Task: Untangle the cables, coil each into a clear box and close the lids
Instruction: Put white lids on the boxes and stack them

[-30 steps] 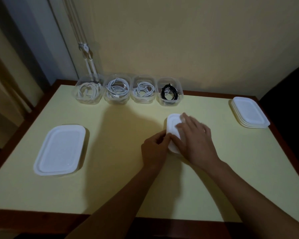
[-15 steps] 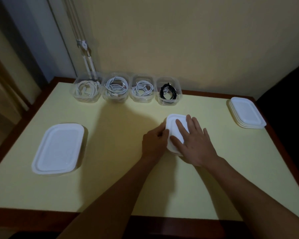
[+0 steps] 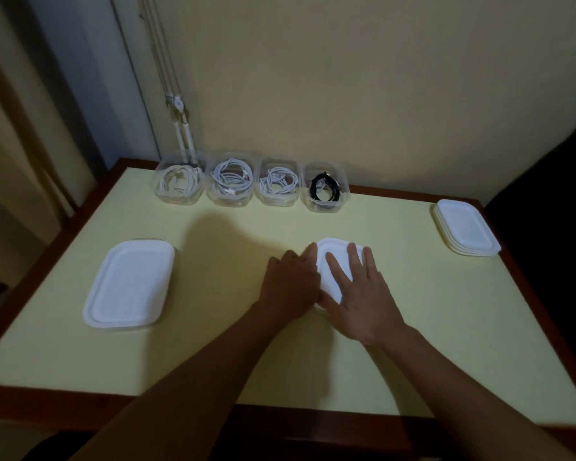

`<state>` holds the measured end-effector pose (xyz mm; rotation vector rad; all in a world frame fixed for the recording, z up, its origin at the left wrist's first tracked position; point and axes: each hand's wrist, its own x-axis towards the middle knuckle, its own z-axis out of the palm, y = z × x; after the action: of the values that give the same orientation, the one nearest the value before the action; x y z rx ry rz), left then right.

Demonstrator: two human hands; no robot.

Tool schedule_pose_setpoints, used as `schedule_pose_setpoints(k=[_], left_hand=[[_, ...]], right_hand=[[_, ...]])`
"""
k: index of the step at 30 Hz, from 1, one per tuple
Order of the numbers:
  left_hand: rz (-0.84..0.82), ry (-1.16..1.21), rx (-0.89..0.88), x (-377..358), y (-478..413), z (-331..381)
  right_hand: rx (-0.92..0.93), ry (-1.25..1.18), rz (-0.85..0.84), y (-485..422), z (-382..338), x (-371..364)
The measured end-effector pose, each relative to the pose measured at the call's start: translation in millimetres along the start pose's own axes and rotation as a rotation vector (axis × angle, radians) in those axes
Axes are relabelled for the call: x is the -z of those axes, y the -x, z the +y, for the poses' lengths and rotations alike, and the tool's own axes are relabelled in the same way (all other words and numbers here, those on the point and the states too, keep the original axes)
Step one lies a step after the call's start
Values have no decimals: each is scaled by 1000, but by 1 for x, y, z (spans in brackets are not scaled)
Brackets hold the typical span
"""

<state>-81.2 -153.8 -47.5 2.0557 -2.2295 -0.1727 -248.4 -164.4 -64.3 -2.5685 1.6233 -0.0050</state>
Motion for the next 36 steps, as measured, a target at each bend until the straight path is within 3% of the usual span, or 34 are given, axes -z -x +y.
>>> schedule_pose_setpoints(k=[2, 5, 9, 12, 17, 23, 27, 36], left_hand=[[-32, 157, 22, -1, -2, -3], [69, 620, 143, -11, -2, -6], [123, 744, 195, -21, 7, -15], [112, 739, 194, -21, 16, -21], [118, 568, 233, -14, 35, -12], [115, 475, 202, -12, 73, -39], [179, 375, 264, 6, 94, -73], [512, 327, 511, 78, 140, -174]], right_hand=[[1, -40, -4, 2, -1, 1], [44, -98, 18, 6, -4, 4], [100, -166, 0, 15, -7, 1], [106, -188, 22, 19, -9, -5], [-174, -288, 76, 28, -45, -12], [-337, -486, 87, 32, -87, -13], [-256, -551, 95, 24, -126, -7], [-37, -785, 184, -21, -256, 32]])
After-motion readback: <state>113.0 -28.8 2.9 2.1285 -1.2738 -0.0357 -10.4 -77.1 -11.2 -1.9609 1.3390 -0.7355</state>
